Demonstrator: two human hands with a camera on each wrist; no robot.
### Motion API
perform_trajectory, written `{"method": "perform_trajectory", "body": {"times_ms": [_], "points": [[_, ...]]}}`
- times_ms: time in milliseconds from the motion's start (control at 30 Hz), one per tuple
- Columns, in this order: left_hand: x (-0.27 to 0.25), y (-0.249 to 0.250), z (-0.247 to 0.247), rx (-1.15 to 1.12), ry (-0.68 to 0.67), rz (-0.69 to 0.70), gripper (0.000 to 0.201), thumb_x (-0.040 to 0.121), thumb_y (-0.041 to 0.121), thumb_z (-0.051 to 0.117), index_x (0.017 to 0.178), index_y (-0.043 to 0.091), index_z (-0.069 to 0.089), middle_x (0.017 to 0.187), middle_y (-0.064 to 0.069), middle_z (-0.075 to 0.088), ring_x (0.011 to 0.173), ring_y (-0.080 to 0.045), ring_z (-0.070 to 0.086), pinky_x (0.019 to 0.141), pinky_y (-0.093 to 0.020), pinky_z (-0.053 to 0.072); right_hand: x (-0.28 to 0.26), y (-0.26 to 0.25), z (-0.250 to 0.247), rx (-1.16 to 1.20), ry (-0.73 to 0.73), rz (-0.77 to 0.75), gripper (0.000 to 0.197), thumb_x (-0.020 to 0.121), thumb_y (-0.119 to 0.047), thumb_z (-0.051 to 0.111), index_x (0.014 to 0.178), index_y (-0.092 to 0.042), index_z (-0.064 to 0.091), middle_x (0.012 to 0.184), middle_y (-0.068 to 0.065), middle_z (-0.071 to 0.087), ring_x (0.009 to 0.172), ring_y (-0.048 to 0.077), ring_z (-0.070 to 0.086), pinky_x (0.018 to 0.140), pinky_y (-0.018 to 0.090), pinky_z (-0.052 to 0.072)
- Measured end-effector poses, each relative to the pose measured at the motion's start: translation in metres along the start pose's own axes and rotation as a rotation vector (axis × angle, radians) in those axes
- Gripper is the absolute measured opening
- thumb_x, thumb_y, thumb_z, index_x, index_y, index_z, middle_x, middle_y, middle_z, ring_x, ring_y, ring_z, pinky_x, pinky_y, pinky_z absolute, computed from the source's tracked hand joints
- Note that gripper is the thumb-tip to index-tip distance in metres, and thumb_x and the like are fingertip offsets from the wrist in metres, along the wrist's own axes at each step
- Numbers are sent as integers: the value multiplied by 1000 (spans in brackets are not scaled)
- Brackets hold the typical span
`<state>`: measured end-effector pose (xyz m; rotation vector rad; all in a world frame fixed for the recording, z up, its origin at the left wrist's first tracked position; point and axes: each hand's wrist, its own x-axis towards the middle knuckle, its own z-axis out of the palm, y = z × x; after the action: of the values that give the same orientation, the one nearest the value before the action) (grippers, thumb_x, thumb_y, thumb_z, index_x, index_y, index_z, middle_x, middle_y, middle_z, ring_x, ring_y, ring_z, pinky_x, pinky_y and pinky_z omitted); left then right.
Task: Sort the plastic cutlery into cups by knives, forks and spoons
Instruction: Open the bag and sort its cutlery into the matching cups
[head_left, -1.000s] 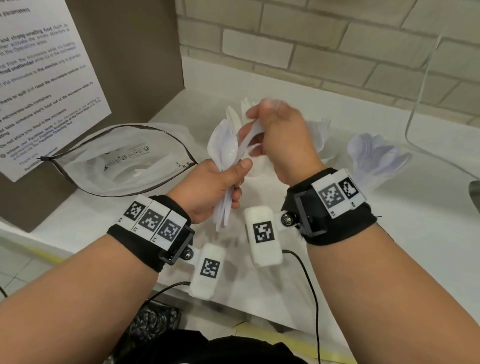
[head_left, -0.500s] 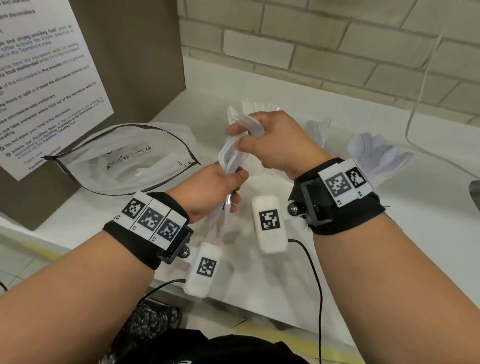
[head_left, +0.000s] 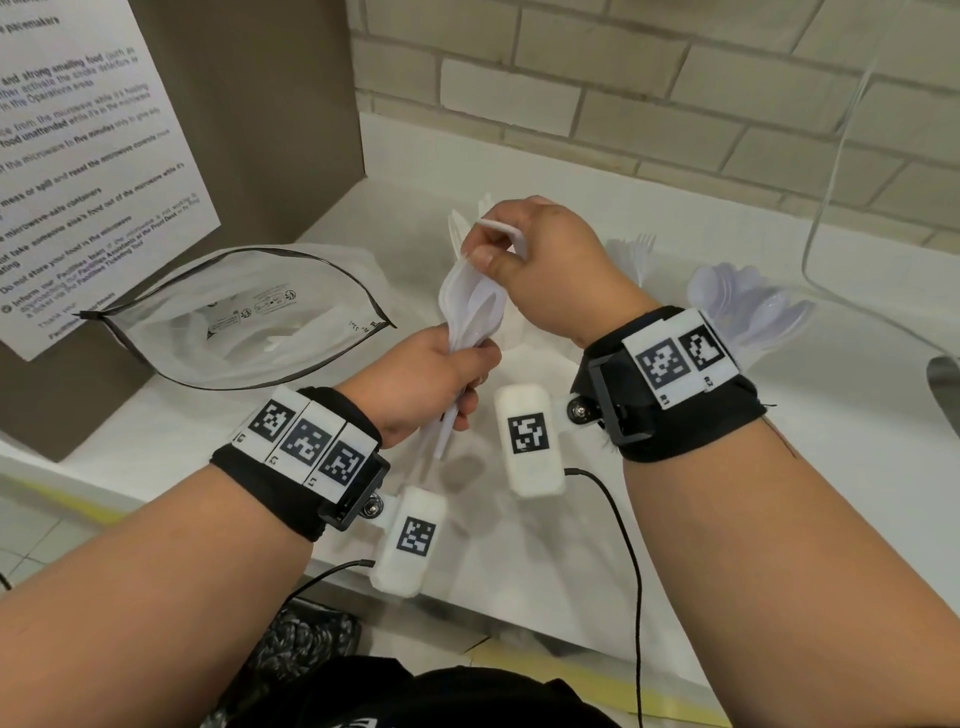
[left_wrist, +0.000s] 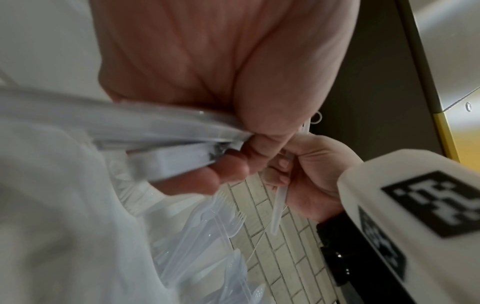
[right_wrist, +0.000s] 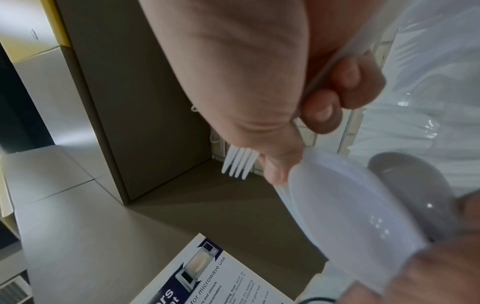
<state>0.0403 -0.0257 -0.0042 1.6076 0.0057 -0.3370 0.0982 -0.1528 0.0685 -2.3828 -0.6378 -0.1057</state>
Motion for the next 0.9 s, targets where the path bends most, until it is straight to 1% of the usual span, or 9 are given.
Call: {"method": "perform_trajectory", "body": {"times_ms": [133,267,333,433,533,633,700,767,900], "points": [[-1,2,-1,10,-16,-2,24,95,15,52,71,14,52,55,3,45,47,-14,42,51,-30,41,0,2,4,-6,-55,12,17,90,-15,60,104,-15,68,101,3,59,91,13,53,72,18,38],[-2,3,0,28,-23,4,27,96,15,52,69,14,51,49,5,45,46,-15,42,53,-31,41,-2,1,3,144,65,33,9,90,-11,59,96,-10,65,82,-5,57,76,10,52,64,11,39],[-2,5,0,45,-16,17,24,95,16,52,71,13,51,52,4,46,48,-15,43,54,-31,43,0,2,2,231,138,49,8,91,-9,55,95,-12,61,79,-7,57,76,11,54,71,20,45],[-3,9,2,73,-11,24,24,95,16,53,72,13,50,61,-1,45,51,-15,45,53,-28,45,-1,0,3,512,211,9,10,91,-9,50,89,-19,52,94,9,68,87,18,67,81,36,54],[-6,12,7,90,-33,30,22,96,17,52,75,11,49,68,-5,44,60,-18,44,53,-22,44,-3,-5,3,721,232,1,17,97,-4,43,88,-18,46,95,21,70,83,14,71,62,19,49],[-7,11,10,100,-59,28,18,96,17,53,81,8,50,78,-13,44,70,-24,45,60,-29,44,-1,-7,-1,762,325,7,16,97,-7,43,88,-20,47,92,24,63,87,36,69,65,37,55],[-7,9,8,104,-93,14,16,96,18,52,88,5,50,79,-15,47,67,-25,47,59,-32,46,-1,-9,-11,847,381,15,17,99,-7,40,90,-19,45,100,24,57,87,41,68,66,36,58],[-8,7,8,78,-99,-17,15,97,18,51,92,4,50,75,-13,48,58,-20,47,54,-32,45,-2,-11,-27,892,463,-6,16,101,-8,37,92,-20,43,107,20,55,81,36,71,64,34,58],[-7,6,7,-19,-26,-65,12,98,20,49,92,10,53,68,-2,47,53,-16,45,51,-30,43,-1,2,-60,734,689,-77,21,101,-11,35,94,-29,43,108,16,55,63,24,71,60,43,60]]}}
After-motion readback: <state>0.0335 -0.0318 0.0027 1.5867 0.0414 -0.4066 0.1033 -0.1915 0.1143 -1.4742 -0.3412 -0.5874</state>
